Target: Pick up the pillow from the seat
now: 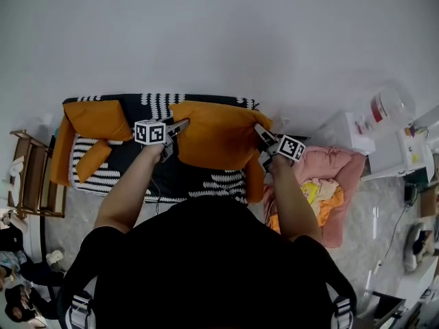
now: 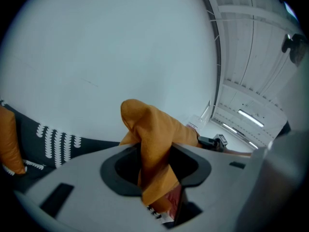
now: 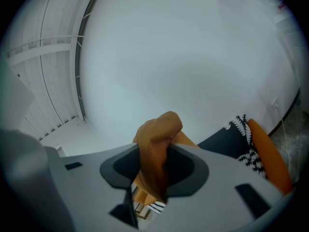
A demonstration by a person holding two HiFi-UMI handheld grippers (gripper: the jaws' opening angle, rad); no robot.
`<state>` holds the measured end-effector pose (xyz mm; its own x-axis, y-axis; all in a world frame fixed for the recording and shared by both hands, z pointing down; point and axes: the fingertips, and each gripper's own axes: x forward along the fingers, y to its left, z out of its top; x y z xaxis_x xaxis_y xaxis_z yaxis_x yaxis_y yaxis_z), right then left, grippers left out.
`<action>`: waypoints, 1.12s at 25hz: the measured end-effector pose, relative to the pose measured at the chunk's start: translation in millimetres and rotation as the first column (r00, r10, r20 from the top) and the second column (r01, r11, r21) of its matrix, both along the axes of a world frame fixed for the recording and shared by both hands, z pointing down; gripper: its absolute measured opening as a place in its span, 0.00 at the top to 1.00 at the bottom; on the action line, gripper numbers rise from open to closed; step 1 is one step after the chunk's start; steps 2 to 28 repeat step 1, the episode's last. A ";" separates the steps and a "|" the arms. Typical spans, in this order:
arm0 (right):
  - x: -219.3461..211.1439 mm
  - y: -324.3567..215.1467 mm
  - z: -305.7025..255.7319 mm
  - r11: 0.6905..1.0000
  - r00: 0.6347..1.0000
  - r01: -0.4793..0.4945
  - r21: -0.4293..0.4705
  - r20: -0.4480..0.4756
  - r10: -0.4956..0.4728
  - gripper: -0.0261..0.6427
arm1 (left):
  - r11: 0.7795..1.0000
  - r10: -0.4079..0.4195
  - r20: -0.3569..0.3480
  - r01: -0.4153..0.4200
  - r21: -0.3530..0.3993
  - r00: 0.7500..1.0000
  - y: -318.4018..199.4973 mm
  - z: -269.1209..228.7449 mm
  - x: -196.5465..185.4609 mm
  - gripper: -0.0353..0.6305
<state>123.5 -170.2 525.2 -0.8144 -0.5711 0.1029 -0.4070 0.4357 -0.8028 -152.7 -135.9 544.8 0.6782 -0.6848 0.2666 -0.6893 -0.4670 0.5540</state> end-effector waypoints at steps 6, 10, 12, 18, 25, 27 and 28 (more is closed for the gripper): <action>0.0 1.7 0.4 1.000 1.000 0.000 -0.001 0.000 0.000 0.75 | 1.000 0.000 -0.003 0.000 0.000 1.000 1.2 0.2 0.1 0.69; 0.0 1.7 0.4 1.000 1.000 0.000 -0.001 0.000 0.000 0.75 | 1.000 0.000 -0.003 0.000 0.000 1.000 1.2 0.2 0.1 0.69; 0.0 1.7 0.4 1.000 1.000 0.000 -0.001 0.000 0.000 0.75 | 1.000 0.000 -0.003 0.000 0.000 1.000 1.2 0.2 0.1 0.69; 0.0 1.7 0.4 1.000 1.000 0.000 -0.001 0.000 0.000 0.75 | 1.000 0.000 -0.003 0.000 0.000 1.000 1.2 0.2 0.1 0.69; 0.0 1.7 0.4 1.000 1.000 0.000 -0.001 0.000 0.000 0.75 | 1.000 0.000 -0.003 0.000 0.000 1.000 1.2 0.2 0.1 0.69; 0.0 1.7 0.4 1.000 1.000 0.000 -0.001 0.000 0.000 0.75 | 1.000 0.000 -0.003 0.000 0.000 1.000 1.2 0.2 0.1 0.69; 0.0 1.7 0.4 1.000 1.000 0.000 -0.001 0.000 0.000 0.75 | 1.000 0.000 -0.003 0.000 0.000 1.000 1.2 0.2 0.1 0.69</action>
